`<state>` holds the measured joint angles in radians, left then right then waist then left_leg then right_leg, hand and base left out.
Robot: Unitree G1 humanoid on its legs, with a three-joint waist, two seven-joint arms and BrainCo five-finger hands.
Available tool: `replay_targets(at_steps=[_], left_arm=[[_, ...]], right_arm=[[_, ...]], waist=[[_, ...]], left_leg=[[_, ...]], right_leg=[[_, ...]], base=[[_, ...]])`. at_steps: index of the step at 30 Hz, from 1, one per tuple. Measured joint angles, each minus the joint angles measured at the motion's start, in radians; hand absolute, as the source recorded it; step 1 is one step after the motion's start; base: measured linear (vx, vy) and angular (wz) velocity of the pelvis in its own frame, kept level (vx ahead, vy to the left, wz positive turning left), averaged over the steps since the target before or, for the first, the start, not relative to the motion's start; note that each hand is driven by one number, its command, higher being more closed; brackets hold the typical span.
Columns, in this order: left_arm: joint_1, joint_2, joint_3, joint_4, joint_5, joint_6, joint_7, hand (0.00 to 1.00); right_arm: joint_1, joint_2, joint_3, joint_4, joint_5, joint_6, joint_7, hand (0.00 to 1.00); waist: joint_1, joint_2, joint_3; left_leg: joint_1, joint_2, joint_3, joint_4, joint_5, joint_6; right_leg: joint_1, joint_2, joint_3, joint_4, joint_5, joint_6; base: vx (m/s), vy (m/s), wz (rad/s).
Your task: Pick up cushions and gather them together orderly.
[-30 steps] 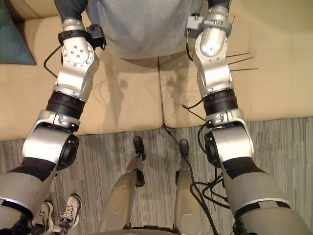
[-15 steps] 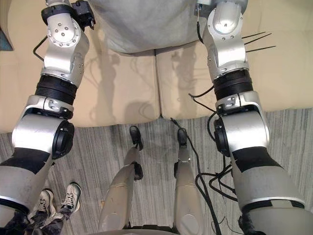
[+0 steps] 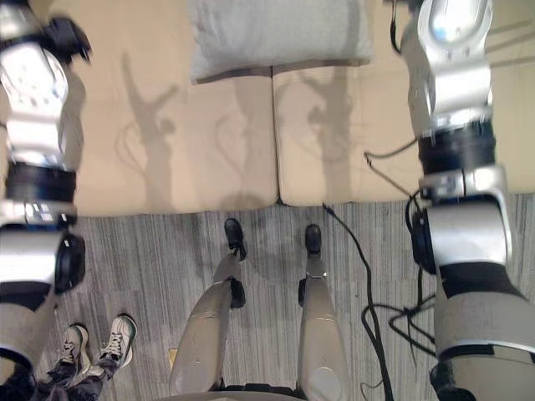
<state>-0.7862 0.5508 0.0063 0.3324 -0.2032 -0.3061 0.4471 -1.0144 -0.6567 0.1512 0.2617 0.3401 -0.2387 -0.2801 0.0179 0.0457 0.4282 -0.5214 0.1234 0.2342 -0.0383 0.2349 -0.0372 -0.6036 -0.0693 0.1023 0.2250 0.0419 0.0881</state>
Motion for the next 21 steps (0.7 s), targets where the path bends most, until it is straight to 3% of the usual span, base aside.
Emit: replay_targets(at_steps=[3,5,8,9,12,16,21], left_arm=[[0.278,-0.109,0.004,-0.067,-0.016,-0.012,-0.076,0.0],[0.495,-0.215,-0.011,-0.077,-0.024,-0.014,-0.149,0.0],[0.705,-0.294,-0.038,-0.056,-0.02,-0.012,-0.242,0.0],[0.765,-0.324,-0.039,0.001,-0.018,-0.01,-0.272,0.0],[0.845,-0.357,-0.039,0.144,0.022,0.0,-0.319,0.0],[0.932,-0.411,0.005,0.401,0.099,0.024,-0.36,0.0],[0.972,-0.438,0.049,0.55,0.171,0.065,-0.365,0.0]], right_arm=[[0.343,0.038,-0.085,-0.09,-0.044,-0.005,0.046,0.0],[0.605,0.125,-0.154,-0.108,-0.078,-0.005,0.084,0.0],[0.872,0.241,-0.203,-0.107,-0.149,-0.009,0.14,0.0],[0.965,0.3,-0.214,-0.075,-0.179,-0.013,0.162,0.0],[1.11,0.373,-0.211,0.056,-0.242,-0.013,0.203,0.0],[1.209,0.452,-0.215,0.402,-0.35,-0.001,0.238,0.0],[1.21,0.495,-0.283,0.586,-0.389,0.032,0.24,0.0]], waist=[[0.002,-0.002,-0.001],[0.0,-0.002,-0.003],[0.0,-0.003,-0.005],[-0.003,-0.005,-0.032],[-0.006,-0.006,-0.12],[-0.011,-0.019,-0.245],[-0.028,-0.034,-0.303]], left_leg=[[0.05,-0.001,0.004,-0.005,-0.005,-0.006],[0.104,-0.003,0.009,-0.015,-0.015,-0.016],[0.167,0.0,0.014,-0.014,-0.034,-0.016],[0.191,-0.001,0.013,-0.013,-0.053,-0.018],[0.238,-0.008,0.002,-0.013,-0.061,-0.02],[0.363,-0.016,-0.015,0.003,-0.123,-0.031],[0.477,-0.02,0.004,-0.038,-0.139,-0.034]], right_leg=[[0.046,0.003,0.002,-0.002,-0.012,0.0],[0.092,0.007,0.005,-0.002,-0.03,0.0],[0.148,0.014,0.007,0.005,-0.053,-0.006],[0.163,0.014,0.006,0.026,-0.077,-0.006],[0.198,0.008,0.001,0.057,-0.117,-0.006],[0.33,-0.005,-0.014,0.056,-0.173,-0.001],[0.438,-0.005,0.001,-0.008,-0.168,-0.001]], base=[[0.06,-0.089,-0.03],[0.07,-0.094,-0.05],[0.06,-0.09,-0.08],[0.05,-0.07,0.0],[0.1,-0.057,0.08],[0.13,-0.034,0.09],[0.06,0.013,-0.12]])
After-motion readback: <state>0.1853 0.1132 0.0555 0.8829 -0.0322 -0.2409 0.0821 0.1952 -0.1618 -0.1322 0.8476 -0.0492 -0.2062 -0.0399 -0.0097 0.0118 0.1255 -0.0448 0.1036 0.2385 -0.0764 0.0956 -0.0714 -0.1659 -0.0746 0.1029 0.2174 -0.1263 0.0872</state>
